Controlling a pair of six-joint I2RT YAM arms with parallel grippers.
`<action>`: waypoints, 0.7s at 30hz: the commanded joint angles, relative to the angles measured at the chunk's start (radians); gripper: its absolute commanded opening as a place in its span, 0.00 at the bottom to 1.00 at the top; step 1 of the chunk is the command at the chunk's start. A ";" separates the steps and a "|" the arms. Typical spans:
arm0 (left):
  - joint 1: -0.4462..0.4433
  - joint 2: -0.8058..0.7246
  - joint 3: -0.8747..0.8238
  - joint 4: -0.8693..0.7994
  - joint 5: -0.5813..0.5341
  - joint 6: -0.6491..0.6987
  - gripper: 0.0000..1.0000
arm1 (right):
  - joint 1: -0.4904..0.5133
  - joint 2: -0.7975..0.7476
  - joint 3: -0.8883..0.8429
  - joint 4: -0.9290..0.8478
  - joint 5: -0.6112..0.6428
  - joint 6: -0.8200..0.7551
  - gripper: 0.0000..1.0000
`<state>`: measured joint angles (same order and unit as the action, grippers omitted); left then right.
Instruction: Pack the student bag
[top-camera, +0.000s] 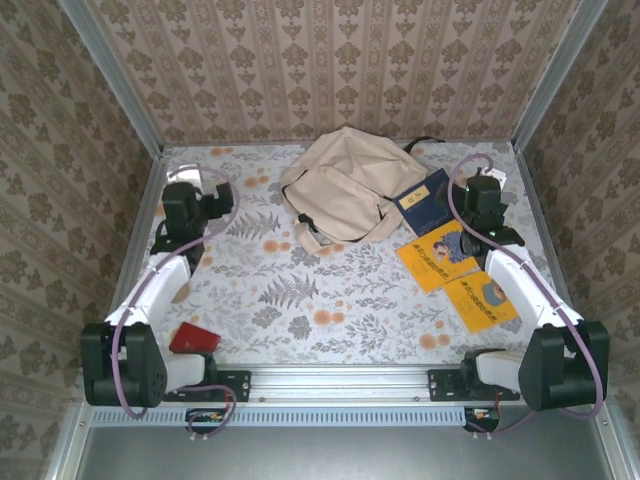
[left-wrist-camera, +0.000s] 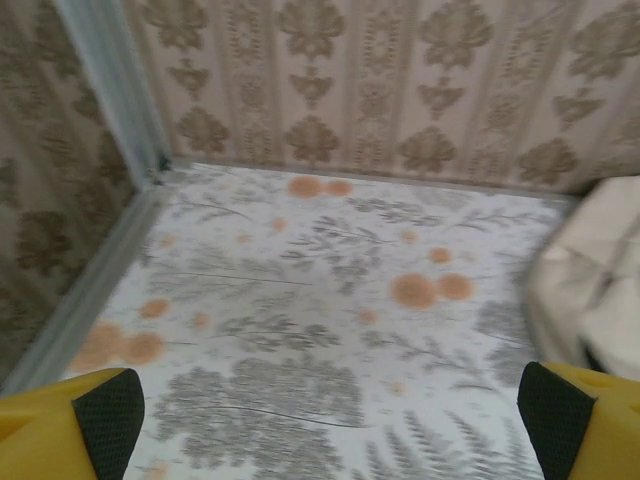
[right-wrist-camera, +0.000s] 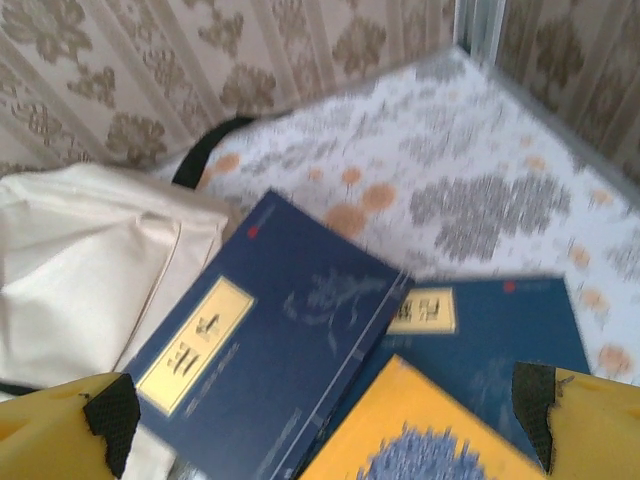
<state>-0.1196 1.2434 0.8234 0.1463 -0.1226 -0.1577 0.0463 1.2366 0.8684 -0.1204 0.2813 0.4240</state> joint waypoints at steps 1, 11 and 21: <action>-0.085 0.065 0.108 -0.232 0.085 -0.125 1.00 | 0.014 0.045 0.035 -0.253 -0.177 0.160 1.00; -0.290 0.496 0.518 -0.362 0.268 -0.311 0.91 | 0.210 0.241 0.125 -0.238 -0.303 0.306 0.97; -0.368 0.850 0.858 -0.607 0.344 -0.313 0.64 | 0.276 0.436 0.237 -0.210 -0.344 0.351 0.86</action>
<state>-0.4789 2.0647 1.6356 -0.3561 0.1833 -0.4519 0.3199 1.6417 1.0603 -0.3222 -0.0349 0.7437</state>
